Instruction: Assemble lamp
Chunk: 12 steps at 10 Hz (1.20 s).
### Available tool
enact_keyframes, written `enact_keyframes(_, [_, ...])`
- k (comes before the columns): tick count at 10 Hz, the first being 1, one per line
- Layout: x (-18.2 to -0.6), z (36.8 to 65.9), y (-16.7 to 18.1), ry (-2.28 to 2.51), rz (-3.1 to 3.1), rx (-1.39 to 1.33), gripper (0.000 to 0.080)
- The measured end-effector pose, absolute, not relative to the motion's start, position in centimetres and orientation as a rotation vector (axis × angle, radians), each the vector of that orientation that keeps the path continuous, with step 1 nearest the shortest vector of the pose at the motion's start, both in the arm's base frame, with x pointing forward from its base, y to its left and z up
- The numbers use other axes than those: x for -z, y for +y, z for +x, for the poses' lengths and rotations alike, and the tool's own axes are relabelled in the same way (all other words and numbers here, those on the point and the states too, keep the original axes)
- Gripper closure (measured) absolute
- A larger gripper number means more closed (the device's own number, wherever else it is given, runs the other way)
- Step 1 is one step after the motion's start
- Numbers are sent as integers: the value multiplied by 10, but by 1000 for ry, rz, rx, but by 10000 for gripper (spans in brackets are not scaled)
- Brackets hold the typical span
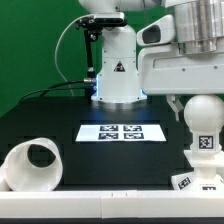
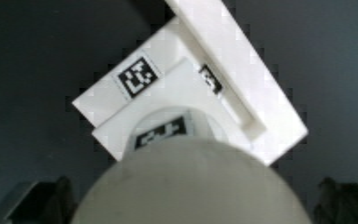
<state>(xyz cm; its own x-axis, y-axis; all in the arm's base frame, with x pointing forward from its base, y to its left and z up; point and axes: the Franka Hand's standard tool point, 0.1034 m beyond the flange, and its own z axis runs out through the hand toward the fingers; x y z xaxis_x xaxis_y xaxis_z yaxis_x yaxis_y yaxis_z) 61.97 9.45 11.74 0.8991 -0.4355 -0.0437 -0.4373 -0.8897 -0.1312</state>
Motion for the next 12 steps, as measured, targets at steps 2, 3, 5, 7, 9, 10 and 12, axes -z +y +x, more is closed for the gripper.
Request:
enact_keyframes(2, [-119, 621, 98, 122, -3014, -43, 101])
enact_keyframes(3, [-118, 622, 97, 72, -3014, -34, 101])
enact_keyframes(5, [-118, 622, 96, -180, -3017, -17, 100])
enact_keyframes(7, [-118, 627, 96, -762, -2996, 40, 100])
enact_keyframes(9, [-119, 628, 97, -745, -2998, 50, 129])
enact_keyframes(10, [-119, 628, 97, -751, -2997, 50, 129])
enact_keyframes(12, [-119, 628, 98, -562, -3032, 45, 228])
